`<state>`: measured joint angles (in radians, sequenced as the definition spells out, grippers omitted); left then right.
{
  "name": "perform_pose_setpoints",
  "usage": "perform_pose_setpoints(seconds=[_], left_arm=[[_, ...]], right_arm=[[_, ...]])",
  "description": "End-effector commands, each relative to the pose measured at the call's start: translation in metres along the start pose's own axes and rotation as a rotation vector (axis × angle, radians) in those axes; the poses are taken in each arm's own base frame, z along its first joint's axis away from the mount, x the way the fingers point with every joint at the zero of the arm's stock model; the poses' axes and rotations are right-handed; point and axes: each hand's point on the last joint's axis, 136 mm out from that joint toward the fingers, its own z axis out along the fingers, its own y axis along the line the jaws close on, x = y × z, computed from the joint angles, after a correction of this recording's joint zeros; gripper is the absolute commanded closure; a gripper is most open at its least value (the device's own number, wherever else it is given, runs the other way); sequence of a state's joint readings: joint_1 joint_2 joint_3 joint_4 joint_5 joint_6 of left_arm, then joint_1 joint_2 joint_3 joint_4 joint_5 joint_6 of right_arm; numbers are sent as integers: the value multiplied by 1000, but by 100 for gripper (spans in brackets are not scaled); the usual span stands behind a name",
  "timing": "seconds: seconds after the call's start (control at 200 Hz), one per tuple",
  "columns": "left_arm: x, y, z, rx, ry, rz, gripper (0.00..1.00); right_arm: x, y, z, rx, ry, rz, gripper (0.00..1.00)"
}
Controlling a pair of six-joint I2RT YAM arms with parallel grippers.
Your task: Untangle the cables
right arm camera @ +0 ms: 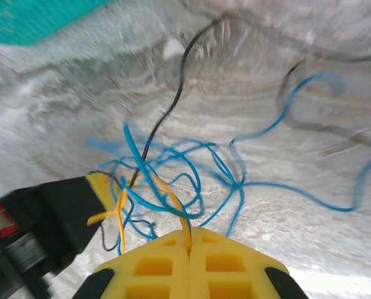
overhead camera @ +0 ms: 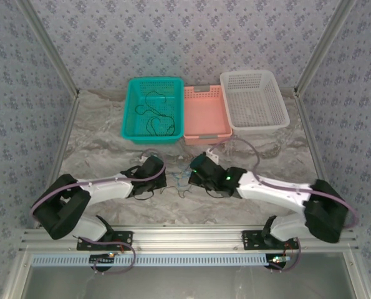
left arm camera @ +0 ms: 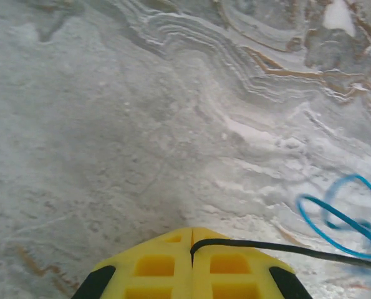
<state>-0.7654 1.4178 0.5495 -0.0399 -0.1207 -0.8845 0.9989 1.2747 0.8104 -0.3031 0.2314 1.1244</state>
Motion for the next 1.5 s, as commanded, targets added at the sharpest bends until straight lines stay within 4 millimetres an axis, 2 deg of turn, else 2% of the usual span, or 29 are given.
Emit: perform_pose_setpoints(seconds=[0.0, 0.165, 0.41, 0.73, 0.814, 1.019, 1.189, 1.244, 1.289, 1.399, 1.494], left_arm=[[-10, 12, -3, -72, -28, -21, 100], [-13, 23, -8, -105, -38, -37, 100], [-25, 46, -23, -149, -66, -91, 100], [-46, 103, -55, -218, -106, -235, 100], [-52, 117, -68, -235, -132, -276, 100], [-59, 155, -105, -309, -207, -384, 100], [-65, 170, -125, -312, -247, -439, 100], [-67, 170, -127, -304, -246, -444, 100], [-71, 162, -124, -261, -242, -435, 100], [-81, 128, -112, -69, -222, -402, 100], [-92, 98, -113, 25, -228, -333, 100]], right_arm=[[-19, -37, -33, 96, -83, -49, 100], [-50, -56, -75, 42, -150, 2, 100], [-83, -76, -102, -34, -162, 90, 100], [-109, -108, -106, 9, -191, 143, 100], [-119, -119, -108, 31, -212, 163, 100], [-130, -157, -109, 100, -218, 265, 100], [-138, -178, -108, 119, -226, 314, 100], [-136, -181, -105, 123, -213, 323, 100], [-141, -178, -103, 101, -229, 315, 100], [-138, -170, -96, 67, -206, 301, 100], [-136, -160, -96, 51, -206, 272, 100]])
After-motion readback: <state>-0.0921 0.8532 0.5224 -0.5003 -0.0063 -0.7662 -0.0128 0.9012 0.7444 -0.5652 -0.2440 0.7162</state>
